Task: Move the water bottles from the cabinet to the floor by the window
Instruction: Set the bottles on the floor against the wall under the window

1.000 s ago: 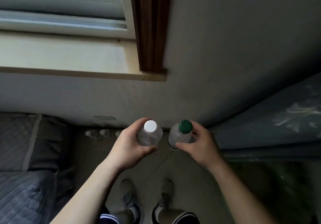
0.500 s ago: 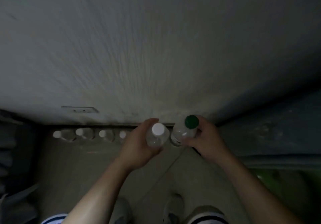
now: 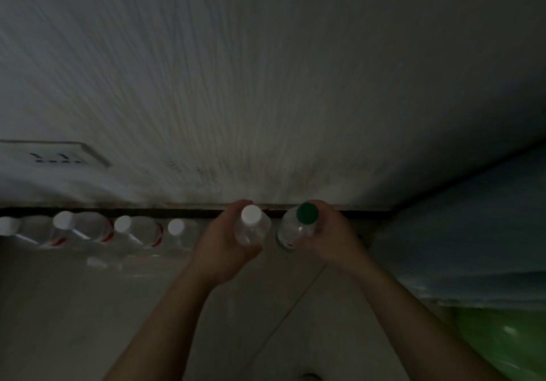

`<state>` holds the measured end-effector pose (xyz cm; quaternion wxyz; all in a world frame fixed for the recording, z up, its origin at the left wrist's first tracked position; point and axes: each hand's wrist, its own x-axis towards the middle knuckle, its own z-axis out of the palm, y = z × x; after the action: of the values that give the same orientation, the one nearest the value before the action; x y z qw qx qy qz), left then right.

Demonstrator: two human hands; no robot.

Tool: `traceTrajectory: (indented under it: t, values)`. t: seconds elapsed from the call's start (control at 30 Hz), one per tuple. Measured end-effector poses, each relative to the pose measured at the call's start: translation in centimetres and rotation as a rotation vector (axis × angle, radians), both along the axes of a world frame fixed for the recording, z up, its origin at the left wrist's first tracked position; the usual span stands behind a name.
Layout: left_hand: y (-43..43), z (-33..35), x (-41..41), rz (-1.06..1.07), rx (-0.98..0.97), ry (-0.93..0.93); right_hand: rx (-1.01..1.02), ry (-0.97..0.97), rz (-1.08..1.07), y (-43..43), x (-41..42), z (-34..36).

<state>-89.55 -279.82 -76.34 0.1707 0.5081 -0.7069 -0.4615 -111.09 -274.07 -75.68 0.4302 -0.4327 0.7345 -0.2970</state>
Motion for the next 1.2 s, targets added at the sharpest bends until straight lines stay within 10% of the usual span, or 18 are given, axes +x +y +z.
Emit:
traceTrajectory:
  t: [1.2]
  values:
    - [0.4, -12.4, 1.1, 0.119, -0.086, 0.086, -0.081, -0.070, -0.021, 0.6, 1.8, -13.1]
